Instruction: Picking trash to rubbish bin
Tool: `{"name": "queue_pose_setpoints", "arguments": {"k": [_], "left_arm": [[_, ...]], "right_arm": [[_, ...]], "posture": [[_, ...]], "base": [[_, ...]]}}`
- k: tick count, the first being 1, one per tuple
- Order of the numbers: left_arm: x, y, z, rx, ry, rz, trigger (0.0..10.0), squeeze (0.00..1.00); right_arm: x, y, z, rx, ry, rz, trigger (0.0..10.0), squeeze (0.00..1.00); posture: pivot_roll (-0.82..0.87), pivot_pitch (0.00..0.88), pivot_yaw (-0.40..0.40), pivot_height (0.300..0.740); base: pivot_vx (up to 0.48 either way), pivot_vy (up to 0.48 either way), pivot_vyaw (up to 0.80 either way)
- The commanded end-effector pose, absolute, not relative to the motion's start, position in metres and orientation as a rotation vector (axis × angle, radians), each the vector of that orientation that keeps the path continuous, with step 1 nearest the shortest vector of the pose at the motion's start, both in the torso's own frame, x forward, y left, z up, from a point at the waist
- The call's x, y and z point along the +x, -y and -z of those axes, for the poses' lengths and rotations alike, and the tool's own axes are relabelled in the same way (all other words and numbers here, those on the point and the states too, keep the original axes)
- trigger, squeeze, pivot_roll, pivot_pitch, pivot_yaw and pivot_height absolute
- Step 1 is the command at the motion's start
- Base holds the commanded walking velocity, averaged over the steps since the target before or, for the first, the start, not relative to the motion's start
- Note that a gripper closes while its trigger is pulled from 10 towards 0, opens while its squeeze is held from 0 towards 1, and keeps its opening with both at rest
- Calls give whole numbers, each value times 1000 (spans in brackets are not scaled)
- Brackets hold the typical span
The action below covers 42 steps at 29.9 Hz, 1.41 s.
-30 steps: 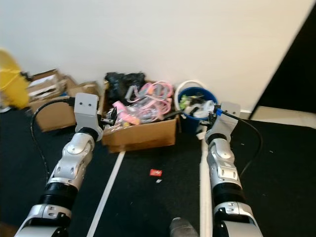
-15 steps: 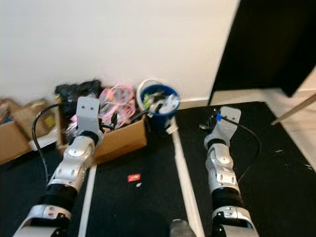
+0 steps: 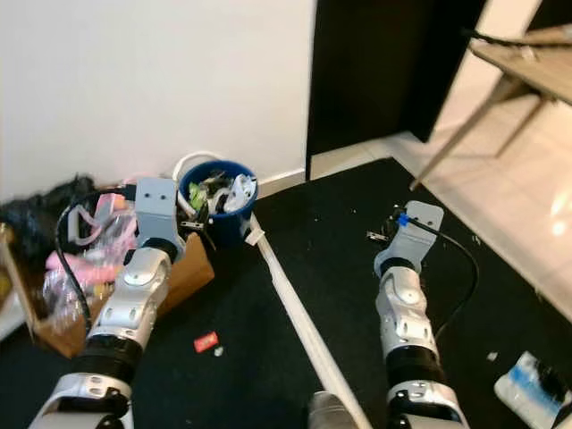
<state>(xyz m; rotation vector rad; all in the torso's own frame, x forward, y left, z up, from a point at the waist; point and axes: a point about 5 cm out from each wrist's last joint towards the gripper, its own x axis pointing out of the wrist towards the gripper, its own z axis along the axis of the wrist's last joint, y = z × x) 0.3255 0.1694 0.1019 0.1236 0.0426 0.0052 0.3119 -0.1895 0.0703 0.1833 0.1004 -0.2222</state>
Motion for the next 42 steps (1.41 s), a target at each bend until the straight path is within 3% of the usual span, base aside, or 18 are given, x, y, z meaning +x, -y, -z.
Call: {"name": "queue_pose_setpoints", "arguments": {"k": [1, 21, 27, 42], "left_arm": [[327, -166, -101, 132, -44, 15, 10000, 0], [322, -178, -90, 109, -105, -54, 10000, 0], [321, -173, -89, 116, -107, -46, 10000, 0], [326, -162, -98, 90, -55, 29, 10000, 0]], "right_arm": [[313, 188, -76, 181, -77, 216, 10000, 0], [313, 188, -75, 174, -84, 204, 10000, 0], [310, 192, -71, 179, -105, 207, 10000, 0], [305, 190, -75, 154, -90, 195, 10000, 0]], "posture": [[-62, 0, 16, 740], [-66, 9, 32, 740], [-75, 0, -10, 740], [-97, 0, 7, 740]], "base": [[0, 0, -800], [0, 0, -800], [0, 0, -800], [0, 0, -67]]}}
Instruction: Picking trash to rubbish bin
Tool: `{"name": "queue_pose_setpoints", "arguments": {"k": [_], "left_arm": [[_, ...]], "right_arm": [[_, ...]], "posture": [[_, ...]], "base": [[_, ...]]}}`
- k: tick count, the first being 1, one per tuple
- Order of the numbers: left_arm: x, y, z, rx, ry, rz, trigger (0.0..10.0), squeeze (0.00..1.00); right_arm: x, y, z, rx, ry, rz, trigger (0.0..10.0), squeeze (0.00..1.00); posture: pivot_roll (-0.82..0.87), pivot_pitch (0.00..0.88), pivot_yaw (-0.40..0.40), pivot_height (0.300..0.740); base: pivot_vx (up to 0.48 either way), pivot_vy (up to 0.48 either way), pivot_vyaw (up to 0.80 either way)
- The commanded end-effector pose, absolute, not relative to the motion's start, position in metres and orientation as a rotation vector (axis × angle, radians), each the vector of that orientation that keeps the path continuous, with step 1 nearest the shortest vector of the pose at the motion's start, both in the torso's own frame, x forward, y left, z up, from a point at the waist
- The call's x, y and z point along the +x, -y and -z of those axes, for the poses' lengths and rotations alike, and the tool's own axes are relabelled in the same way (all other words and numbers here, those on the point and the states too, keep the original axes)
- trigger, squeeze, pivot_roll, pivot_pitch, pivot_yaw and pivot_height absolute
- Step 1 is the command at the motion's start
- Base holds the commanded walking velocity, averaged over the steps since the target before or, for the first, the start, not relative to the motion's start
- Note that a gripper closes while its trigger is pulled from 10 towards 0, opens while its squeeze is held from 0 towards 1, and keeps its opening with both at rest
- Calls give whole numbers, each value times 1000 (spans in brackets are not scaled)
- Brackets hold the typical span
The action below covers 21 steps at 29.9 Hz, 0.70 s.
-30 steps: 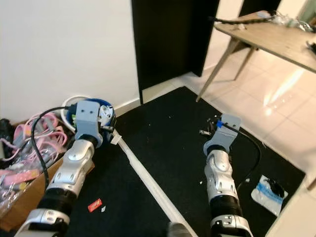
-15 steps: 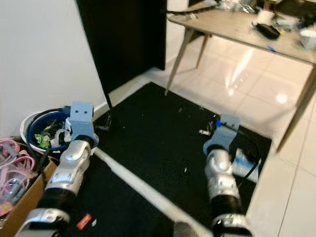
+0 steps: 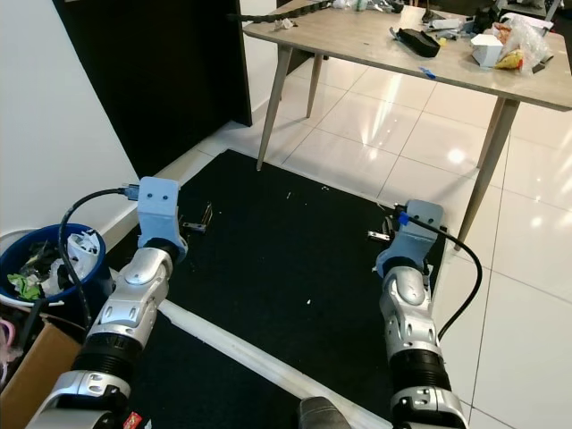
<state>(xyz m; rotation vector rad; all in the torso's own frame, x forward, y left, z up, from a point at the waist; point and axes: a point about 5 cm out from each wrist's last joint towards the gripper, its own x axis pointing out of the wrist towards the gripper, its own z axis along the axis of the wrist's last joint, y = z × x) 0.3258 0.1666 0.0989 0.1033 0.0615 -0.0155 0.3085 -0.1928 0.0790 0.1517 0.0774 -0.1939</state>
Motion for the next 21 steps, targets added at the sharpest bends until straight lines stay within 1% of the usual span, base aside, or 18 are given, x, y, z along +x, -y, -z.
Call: {"name": "queue_pose_setpoints", "arguments": {"k": [1, 4, 6, 10, 21], "left_arm": [[325, -161, -98, 86, -53, 30, 10000, 0], [324, -160, -100, 84, -42, 28, 10000, 0], [323, -159, -100, 79, -44, 23, 10000, 0], [322, -157, -99, 89, -45, 28, 10000, 0], [325, -154, -104, 78, -24, 9, 10000, 0]], "right_arm": [[304, 190, -74, 156, -92, 196, 10000, 0], [304, 188, -71, 148, -101, 187, 10000, 0], [303, 186, -69, 145, -118, 177, 10000, 0], [302, 182, -68, 105, -120, 146, 10000, 0], [302, 184, -72, 96, -105, 154, 10000, 0]], "posture": [[-97, 0, 7, 740], [-98, 0, 6, 740], [-94, 0, 4, 740], [-92, 0, 4, 740], [-98, 0, 3, 740]], "base": [[0, 0, 0], [0, 0, 0], [257, 0, 0], [313, 0, 0], [334, 0, 0]]}}
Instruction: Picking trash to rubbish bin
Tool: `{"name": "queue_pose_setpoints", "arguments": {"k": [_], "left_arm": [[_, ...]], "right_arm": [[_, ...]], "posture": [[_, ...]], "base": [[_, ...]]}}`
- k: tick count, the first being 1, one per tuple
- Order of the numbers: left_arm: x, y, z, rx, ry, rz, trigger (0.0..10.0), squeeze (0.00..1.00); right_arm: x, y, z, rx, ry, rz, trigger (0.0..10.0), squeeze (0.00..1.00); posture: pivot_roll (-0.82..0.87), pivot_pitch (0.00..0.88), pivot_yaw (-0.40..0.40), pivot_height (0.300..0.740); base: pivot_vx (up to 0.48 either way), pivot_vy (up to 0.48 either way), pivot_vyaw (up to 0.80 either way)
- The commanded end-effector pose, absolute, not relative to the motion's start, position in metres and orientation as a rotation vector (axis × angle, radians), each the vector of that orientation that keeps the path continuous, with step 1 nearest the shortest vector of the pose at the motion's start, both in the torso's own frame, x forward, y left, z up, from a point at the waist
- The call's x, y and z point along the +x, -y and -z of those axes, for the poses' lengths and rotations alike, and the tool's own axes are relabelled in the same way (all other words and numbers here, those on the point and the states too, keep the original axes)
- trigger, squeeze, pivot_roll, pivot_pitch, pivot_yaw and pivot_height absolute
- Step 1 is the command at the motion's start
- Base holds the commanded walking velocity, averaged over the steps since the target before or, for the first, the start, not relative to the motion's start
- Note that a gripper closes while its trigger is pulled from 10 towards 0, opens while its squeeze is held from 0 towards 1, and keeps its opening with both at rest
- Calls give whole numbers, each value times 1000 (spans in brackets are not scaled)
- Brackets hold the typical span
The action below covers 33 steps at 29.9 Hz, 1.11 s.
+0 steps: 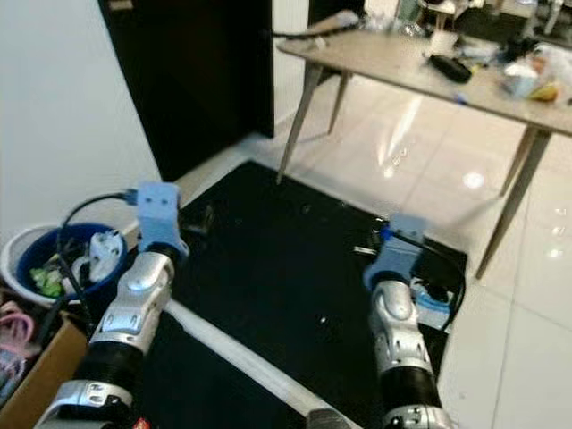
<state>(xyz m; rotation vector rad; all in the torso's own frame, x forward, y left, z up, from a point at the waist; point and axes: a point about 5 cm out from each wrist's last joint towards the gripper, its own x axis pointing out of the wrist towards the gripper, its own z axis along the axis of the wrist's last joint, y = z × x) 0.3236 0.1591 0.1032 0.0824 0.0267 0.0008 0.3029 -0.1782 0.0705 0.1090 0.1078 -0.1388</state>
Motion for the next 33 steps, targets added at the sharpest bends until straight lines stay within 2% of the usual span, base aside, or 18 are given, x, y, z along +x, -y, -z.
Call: {"name": "queue_pose_setpoints", "arguments": {"k": [1, 15, 33], "left_arm": [[325, -154, -104, 78, -24, 9, 10000, 0], [324, -152, -109, 44, -15, 4, 10000, 0], [326, -154, -107, 61, -24, 7, 10000, 0]], "right_arm": [[302, 185, -72, 94, -104, 154, 10000, 0], [303, 189, -77, 103, -77, 158, 10000, 0], [303, 196, -83, 111, -54, 174, 10000, 0]], "posture": [[-99, 0, 2, 740], [-100, 0, 2, 740], [-109, 8, 5, 740]], "base": [[337, 0, 0], [337, 0, 0], [337, 0, -636]]}}
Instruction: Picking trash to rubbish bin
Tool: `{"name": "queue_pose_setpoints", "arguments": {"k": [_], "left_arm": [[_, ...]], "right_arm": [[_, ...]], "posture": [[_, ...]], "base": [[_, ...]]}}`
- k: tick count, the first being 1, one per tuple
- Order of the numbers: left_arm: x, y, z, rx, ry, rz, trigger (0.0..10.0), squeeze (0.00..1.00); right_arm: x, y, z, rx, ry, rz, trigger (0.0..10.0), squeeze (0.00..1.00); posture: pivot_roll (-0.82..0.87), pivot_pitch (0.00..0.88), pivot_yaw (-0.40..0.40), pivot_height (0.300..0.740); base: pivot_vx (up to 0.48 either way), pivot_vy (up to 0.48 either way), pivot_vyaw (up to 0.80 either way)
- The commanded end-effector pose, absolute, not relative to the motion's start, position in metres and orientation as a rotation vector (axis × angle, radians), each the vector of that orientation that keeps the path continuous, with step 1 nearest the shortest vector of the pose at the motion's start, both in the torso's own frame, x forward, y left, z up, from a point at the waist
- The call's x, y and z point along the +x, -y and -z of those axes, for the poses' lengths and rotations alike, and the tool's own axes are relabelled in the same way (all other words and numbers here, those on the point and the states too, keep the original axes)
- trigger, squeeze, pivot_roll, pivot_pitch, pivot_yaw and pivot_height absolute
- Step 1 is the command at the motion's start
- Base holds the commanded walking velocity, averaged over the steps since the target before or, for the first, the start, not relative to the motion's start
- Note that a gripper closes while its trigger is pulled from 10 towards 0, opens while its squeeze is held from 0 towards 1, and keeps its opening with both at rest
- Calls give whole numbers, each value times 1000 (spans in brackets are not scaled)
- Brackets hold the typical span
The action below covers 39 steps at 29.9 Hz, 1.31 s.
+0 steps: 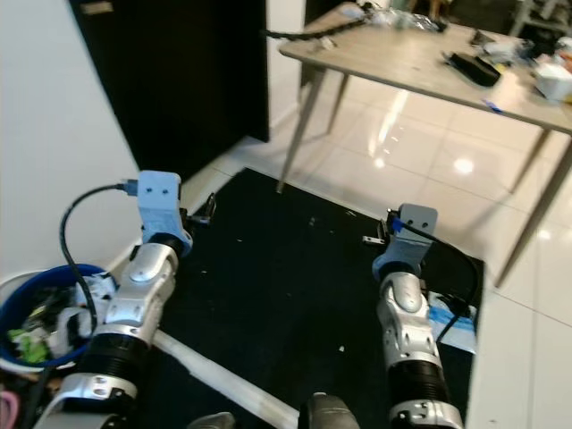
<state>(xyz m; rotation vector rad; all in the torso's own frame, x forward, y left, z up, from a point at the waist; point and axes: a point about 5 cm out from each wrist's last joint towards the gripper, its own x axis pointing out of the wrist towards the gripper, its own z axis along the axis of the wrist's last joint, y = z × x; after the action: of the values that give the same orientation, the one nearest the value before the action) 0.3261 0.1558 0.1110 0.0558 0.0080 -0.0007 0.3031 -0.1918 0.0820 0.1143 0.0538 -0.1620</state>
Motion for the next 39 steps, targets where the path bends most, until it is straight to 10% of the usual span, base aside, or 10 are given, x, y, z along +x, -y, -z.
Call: {"name": "queue_pose_setpoints", "arguments": {"k": [1, 39], "left_arm": [[326, -154, -108, 61, -24, 6, 10000, 0], [333, -147, -121, 42, 13, 52, 10000, 0]], "right_arm": [[304, 196, -84, 112, -52, 175, 10000, 0], [314, 196, -99, 124, 4, 196, 10000, 0]], "posture": [[-108, 9, 5, 740], [-105, 10, 20, 740]], "base": [[326, 0, -669], [331, 0, -481]]}}
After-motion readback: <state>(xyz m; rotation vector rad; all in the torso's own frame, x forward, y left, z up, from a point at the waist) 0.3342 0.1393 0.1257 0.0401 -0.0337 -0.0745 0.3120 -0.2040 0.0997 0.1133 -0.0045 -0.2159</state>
